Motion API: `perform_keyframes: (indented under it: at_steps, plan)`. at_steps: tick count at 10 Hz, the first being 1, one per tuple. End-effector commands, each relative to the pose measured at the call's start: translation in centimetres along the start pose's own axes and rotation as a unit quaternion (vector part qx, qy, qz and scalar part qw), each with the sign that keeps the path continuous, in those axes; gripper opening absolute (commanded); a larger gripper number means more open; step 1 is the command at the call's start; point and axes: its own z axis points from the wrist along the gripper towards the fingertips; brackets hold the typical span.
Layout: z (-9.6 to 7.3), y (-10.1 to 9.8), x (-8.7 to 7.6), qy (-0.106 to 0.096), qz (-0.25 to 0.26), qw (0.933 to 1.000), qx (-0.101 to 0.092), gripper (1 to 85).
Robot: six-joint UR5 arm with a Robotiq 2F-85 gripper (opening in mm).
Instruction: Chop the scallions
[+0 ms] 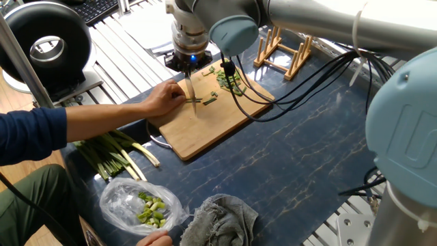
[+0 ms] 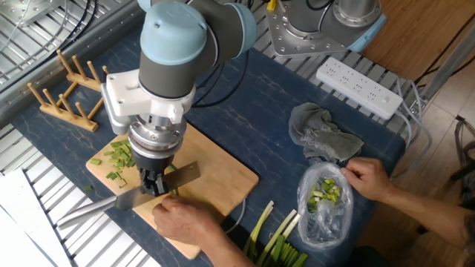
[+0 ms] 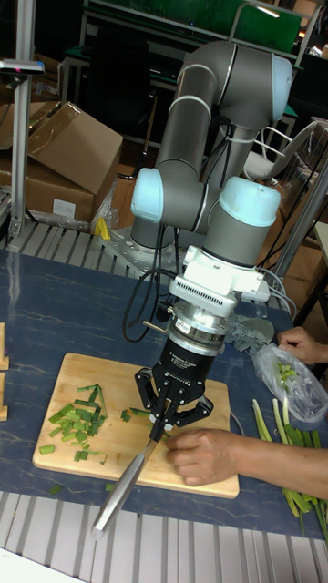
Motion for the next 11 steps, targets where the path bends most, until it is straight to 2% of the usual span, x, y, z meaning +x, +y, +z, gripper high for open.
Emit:
perform_keyframes:
  at_steps: [1, 11]
  plan:
    - [-0.3, 0.0, 0.9, 0.004, 0.012, 0.9999, 0.000, 1.3]
    - [-1.4, -0.7, 4.0, 0.010, 0.020, 0.9997, 0.013, 1.3]
